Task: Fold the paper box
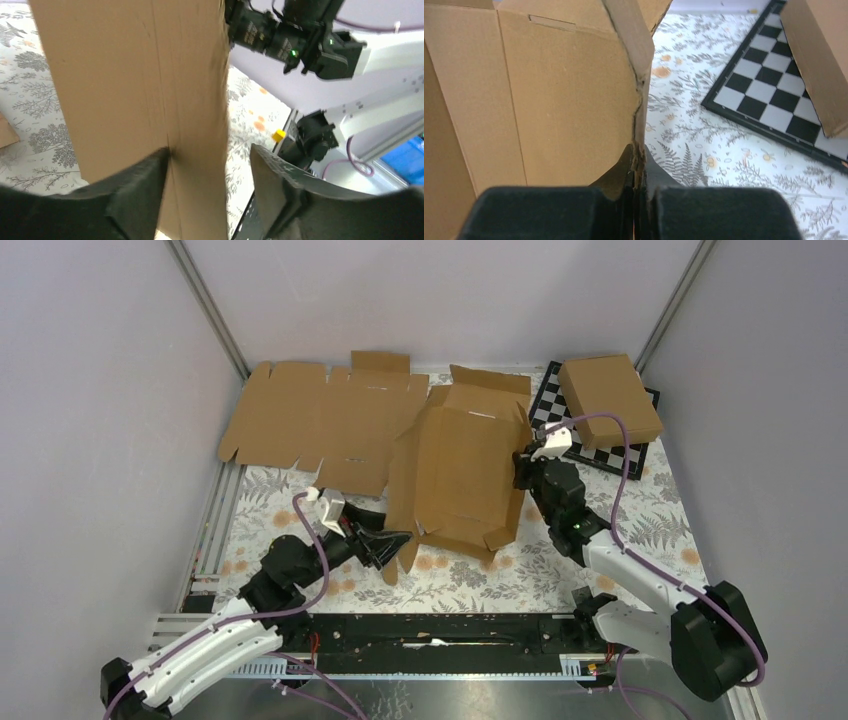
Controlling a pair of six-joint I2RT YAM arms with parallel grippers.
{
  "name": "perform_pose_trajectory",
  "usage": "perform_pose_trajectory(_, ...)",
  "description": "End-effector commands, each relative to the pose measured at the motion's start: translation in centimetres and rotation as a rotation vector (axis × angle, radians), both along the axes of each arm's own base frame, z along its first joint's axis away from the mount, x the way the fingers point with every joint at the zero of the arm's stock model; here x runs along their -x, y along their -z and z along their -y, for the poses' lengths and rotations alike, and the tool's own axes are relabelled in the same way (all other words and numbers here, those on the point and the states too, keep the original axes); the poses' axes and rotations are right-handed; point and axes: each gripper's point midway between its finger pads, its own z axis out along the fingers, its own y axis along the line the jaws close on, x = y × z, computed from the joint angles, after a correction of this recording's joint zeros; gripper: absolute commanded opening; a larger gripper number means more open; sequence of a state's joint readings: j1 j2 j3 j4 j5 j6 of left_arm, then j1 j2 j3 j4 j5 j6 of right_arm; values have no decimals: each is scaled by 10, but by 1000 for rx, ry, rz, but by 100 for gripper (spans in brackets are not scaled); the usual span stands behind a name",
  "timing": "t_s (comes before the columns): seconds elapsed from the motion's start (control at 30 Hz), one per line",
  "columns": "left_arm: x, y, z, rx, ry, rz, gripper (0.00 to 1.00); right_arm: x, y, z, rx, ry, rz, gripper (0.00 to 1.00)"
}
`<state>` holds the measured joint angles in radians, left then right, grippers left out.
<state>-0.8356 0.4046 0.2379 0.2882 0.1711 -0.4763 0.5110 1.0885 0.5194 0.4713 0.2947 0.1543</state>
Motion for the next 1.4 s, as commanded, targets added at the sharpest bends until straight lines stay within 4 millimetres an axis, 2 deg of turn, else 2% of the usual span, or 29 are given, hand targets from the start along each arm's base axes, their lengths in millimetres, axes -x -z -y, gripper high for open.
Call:
perform_pose_trajectory(0.0, -22, -27, -17, 46, -159, 35, 68, 4, -31, -18, 53, -148, 166, 0)
perform_pose_trajectory(0.13, -45, -32, -26, 18, -286, 45, 70, 9, -30, -20, 86, -189, 188, 0)
perform_pose_trajectory(0.27, -67, -41, -33, -55, -403, 17, 67, 14, -30, -23, 93, -221, 210, 0)
perform_pose_trajectory(0.43, -77, -66, -42, -105, -472, 36, 61, 16, -32, -24, 96, -234, 219, 0)
perform_pose_trajectory(0.53, -83, -74, -52, -127, -534, 15, 55, 17, -33, -24, 92, -233, 223, 0)
perform_pose_trajectory(0.6, -84, -75, -57, -164, -557, 7, 46, 17, -33, -24, 91, -233, 222, 0)
perform_pose_trajectory(0.77, -84, -69, -64, -265, -574, -22, 9, 14, -31, -20, 80, -201, 210, 0)
perform_pose_trajectory(0.83, -84, -70, -65, -281, -571, -17, 1, 13, -32, -18, 67, -180, 205, 0)
perform_pose_trajectory(0.93, -82, -76, -67, -275, -567, 20, 0, 11, -36, -14, 11, -138, 211, 0)
perform_pose_trajectory(1.03, -76, -93, -64, -198, -535, 93, 0, 4, -49, -10, -27, -90, 234, 0)
perform_pose_trajectory(1.23, -60, -140, -49, -28, -427, 233, 0, -11, -83, -5, -148, 3, 312, 0)
perform_pose_trajectory(1.3, -58, -143, -42, -36, -393, 239, 0, -13, -89, -4, -167, 17, 331, 0)
perform_pose_trajectory(1.37, -55, -133, -32, -60, -339, 230, 0, -14, -79, -1, -174, 39, 324, 0)
